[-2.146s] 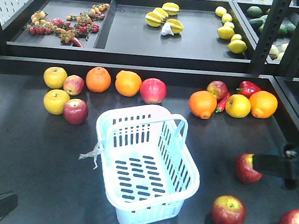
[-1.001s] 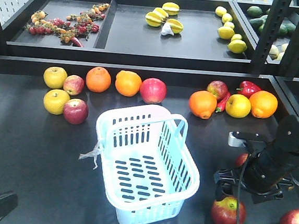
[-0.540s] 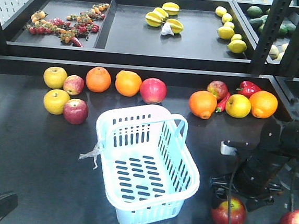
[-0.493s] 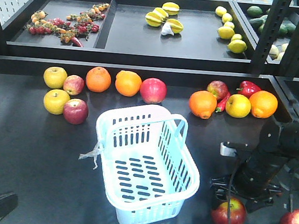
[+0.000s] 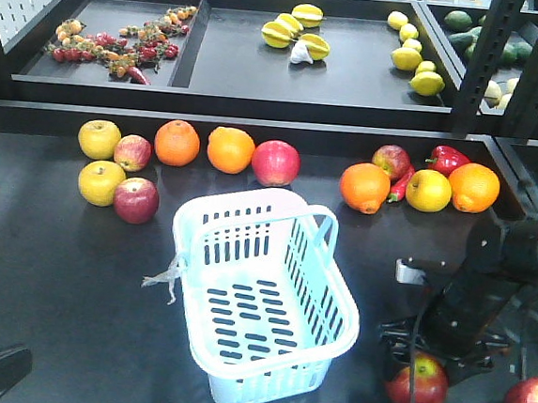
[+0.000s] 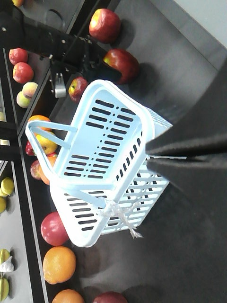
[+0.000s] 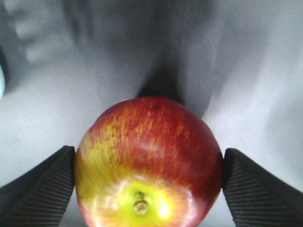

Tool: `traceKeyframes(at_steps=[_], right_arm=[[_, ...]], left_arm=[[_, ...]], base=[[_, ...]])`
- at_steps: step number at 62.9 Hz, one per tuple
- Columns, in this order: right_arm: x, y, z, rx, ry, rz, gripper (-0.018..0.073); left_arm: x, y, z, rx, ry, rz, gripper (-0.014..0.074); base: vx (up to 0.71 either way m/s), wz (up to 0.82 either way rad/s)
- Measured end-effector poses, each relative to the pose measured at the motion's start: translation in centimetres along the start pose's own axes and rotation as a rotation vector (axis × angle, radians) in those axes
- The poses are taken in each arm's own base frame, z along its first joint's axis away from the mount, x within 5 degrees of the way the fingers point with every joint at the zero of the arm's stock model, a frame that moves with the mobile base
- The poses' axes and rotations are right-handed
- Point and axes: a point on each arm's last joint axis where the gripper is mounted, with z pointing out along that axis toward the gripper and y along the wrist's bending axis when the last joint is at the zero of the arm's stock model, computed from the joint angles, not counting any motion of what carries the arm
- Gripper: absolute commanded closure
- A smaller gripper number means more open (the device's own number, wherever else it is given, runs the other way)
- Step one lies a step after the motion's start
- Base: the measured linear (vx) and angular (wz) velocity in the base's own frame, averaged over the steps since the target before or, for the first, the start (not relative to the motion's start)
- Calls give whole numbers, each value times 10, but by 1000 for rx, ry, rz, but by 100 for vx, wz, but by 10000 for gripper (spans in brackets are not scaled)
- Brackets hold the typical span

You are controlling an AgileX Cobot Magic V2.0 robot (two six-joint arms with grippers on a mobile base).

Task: Pick three apples into basket with both arms
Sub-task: 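Lift the red apple and carry it over the basket with the right gripper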

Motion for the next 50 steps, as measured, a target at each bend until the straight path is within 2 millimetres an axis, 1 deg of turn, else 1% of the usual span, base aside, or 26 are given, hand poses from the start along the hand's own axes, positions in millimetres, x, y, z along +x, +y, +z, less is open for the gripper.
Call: traceKeyframes(at_steps=[6, 10, 11, 17, 20, 24, 29, 33, 38, 43, 50], right_arm=[[5, 3, -24, 7, -44, -22, 543], [11, 6, -46, 13, -88, -41, 573], [13, 7, -54, 13, -107, -46, 572], [25, 12, -87, 15, -188, -70, 568], [34, 17, -108, 5, -259, -91, 568], [42, 23, -129, -27, -348, -119, 566], [49, 33, -148, -92, -455, -163, 564], [52, 41, -157, -165, -513, -207, 564], [52, 53, -160, -256, -546, -246, 564], [46, 66, -153, -303, -550, -293, 564], [34, 90, -134, -320, -554, -355, 560]], left_arm=[[0, 0, 0, 0, 0, 0, 604], [0, 0, 0, 0, 0, 0, 604], [0, 0, 0, 0, 0, 0, 604], [0, 0, 0, 0, 0, 0, 604], [0, 0, 0, 0, 0, 0, 604], [0, 0, 0, 0, 0, 0, 604], [0, 0, 0, 0, 0, 0, 604], [0, 0, 0, 0, 0, 0, 604], [0, 0, 0, 0, 0, 0, 604], [0, 0, 0, 0, 0, 0, 604], [0, 0, 0, 0, 0, 0, 604]], base=[[0, 0], [0, 0], [0, 0], [0, 0], [0, 0], [0, 0], [0, 0], [0, 0], [0, 0], [0, 0], [0, 0]])
